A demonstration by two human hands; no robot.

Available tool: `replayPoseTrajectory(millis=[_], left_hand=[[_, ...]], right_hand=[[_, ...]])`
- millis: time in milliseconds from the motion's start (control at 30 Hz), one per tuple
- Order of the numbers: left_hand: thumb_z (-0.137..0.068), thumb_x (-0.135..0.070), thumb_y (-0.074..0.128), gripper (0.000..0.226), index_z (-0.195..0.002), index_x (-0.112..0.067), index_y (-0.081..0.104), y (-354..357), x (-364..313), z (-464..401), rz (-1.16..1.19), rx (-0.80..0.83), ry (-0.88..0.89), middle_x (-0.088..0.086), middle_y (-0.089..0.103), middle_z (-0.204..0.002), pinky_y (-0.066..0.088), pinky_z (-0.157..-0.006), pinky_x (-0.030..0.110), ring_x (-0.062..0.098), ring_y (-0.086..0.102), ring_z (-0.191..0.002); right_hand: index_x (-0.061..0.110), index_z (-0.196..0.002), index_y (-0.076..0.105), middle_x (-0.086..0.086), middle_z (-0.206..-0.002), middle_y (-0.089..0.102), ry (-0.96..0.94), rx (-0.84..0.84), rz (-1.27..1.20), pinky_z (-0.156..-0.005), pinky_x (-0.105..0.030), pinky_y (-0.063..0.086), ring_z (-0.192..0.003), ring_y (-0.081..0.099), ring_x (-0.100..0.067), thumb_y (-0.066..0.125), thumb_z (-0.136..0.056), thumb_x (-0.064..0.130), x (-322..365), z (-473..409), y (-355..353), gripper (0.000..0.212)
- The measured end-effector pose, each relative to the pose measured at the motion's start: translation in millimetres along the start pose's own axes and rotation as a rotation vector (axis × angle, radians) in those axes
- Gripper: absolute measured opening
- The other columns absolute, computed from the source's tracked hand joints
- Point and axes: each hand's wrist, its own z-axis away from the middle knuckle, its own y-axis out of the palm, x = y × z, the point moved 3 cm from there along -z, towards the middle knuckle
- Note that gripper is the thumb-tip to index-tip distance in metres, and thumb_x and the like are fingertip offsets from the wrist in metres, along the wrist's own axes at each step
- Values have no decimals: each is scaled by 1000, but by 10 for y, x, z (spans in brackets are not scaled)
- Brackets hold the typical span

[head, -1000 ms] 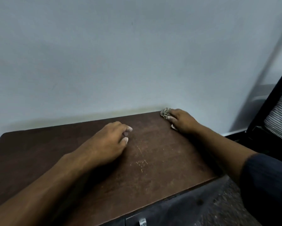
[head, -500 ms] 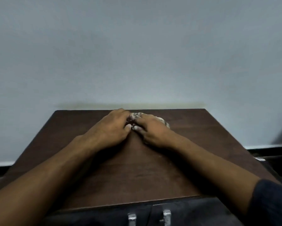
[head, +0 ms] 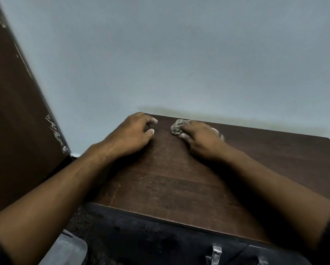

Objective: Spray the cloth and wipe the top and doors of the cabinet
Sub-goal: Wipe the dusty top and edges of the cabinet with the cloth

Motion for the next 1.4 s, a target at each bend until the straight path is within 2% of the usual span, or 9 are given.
replayPoseTrajectory(millis=[100,233,333,500,733,1033,1133,1267,1400], left_hand=[[-93,-24,58,30,-122,-28,61,-71,163,84,9,-33,-11,-17,52,-108,32,-78,7,-9,49,-93],[-93,-25,59,29,-121,-27,62,-195,475,201,3,-83,-58,-13,55,-114,36,-80,17,0,52,-98],[-93,-24,59,30,-122,-24,62,-257,615,176,9,-95,-127,-8,57,-119,39,-84,23,6,53,-102],[-94,-26,58,30,-123,-24,63,-293,742,133,43,-122,-173,-11,58,-118,36,-73,10,-1,57,-95],[-94,-25,58,28,-121,-23,65,-252,843,295,73,-126,-195,-10,60,-115,35,-71,7,-5,56,-92],[-95,-27,58,27,-119,-23,68,-321,903,796,180,-184,-216,-10,66,-110,47,-80,24,5,60,-92],[-95,-29,56,27,-119,-26,67,-248,943,965,213,-154,-233,-12,65,-108,51,-85,30,4,60,-93],[-94,-32,54,28,-119,-29,67,-261,924,1010,334,-165,-319,-12,68,-119,49,-102,40,6,62,-110],[-88,-39,51,30,-110,-32,71,-307,872,1074,421,-209,-364,-14,71,-113,50,-100,44,7,64,-109]], right_hand=[[25,-132,57,-3,-135,59,-25,39,-3,-105,-34,40,-125,53,-21,50,-100,32,-71,-56,-16,34],[21,-134,55,-10,-134,56,173,-5,109,-106,-40,40,-124,51,-31,46,-101,33,-187,-351,34,36],[22,-134,55,-8,-136,55,105,-5,70,-107,-42,40,-125,50,-31,45,-102,37,201,-639,225,37],[22,-136,53,-8,-136,55,-11,68,16,-108,-44,39,-125,50,-30,47,-101,34,450,-932,390,38],[20,-139,49,-8,-141,51,-37,46,33,-109,-43,37,-129,46,-31,44,-102,34,878,-1185,568,40],[19,-139,53,-7,-140,54,-444,233,-108,-107,-27,33,-130,47,-21,48,-101,31,1325,-130,319,41],[13,-135,57,-11,-135,58,-378,204,-101,-102,-21,30,-126,50,-23,50,-100,28,1091,6,154,40],[18,-140,52,-9,-144,50,-152,149,-26,-113,-35,34,-133,45,-27,48,-102,28,1148,-177,210,40],[23,-138,54,-6,-141,54,-359,169,-111,-113,-31,30,-133,44,-22,49,-101,31,1641,146,364,39]])
